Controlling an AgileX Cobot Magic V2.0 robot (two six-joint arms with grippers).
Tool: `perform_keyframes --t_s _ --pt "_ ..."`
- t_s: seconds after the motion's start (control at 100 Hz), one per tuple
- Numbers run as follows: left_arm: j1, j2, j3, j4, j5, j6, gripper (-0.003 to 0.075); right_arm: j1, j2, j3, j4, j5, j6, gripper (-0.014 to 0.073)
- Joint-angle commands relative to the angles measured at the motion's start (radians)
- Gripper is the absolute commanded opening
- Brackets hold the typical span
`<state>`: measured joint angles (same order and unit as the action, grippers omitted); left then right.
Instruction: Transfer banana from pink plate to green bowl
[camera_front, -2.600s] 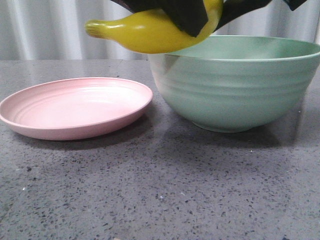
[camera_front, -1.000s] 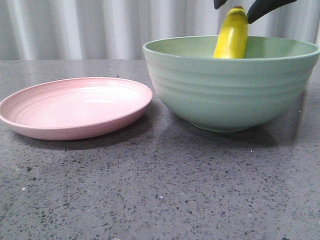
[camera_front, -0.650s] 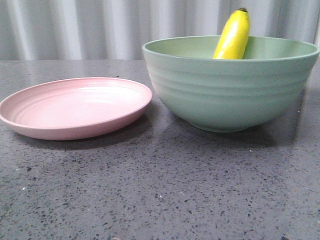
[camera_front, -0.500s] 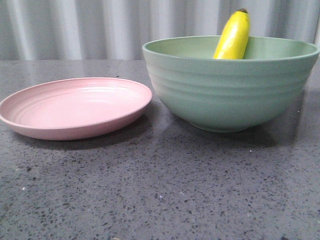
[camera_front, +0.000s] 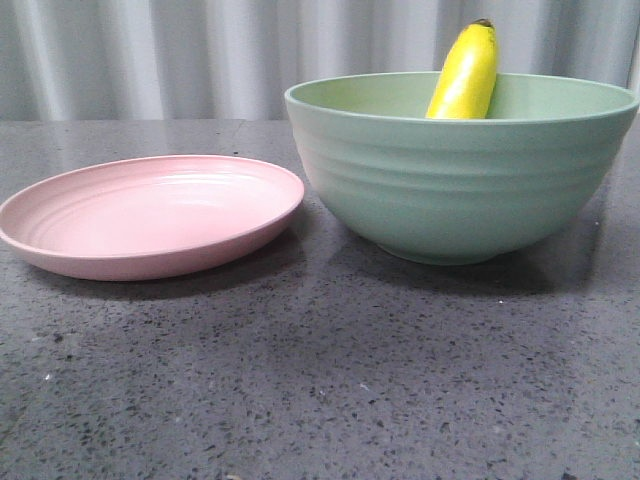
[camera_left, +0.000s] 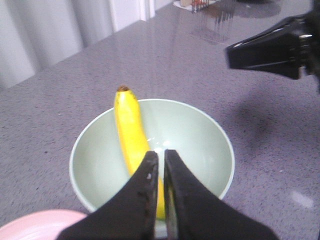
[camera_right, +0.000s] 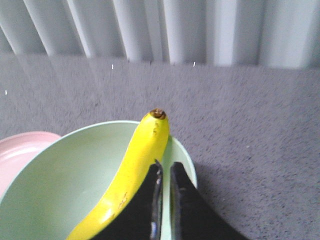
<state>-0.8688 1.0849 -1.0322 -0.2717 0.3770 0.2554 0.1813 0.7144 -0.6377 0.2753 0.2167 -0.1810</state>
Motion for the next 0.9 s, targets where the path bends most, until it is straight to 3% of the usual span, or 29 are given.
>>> perform_keyframes --t_s 0.0,0.15,0.38,0.57,0.89 --pt "-0.009 -0.114 0.104 -0.019 -0.194 0.002 -0.0020 0.000 -0.123 0.081 0.013 -0.208 -0.016 -0.0064" --pt "-0.009 -0.274 0.348 -0.019 -0.348 0.002 -0.0020 0.000 -0.306 0.244 0.020 -0.328 -0.016 -0.0064" --pt "-0.009 -0.527 0.608 -0.019 -0.429 0.002 -0.0020 0.000 -0.496 0.391 0.020 -0.324 -0.016 -0.0064" --pt "-0.009 -0.653 0.650 -0.019 -0.430 0.002 -0.0020 0.000 -0.526 0.422 0.020 -0.314 -0.016 -0.0064" --pt "-0.009 -0.663 0.650 -0.019 -0.432 0.002 -0.0020 0.000 -0.526 0.422 0.020 -0.312 -0.016 -0.0064"
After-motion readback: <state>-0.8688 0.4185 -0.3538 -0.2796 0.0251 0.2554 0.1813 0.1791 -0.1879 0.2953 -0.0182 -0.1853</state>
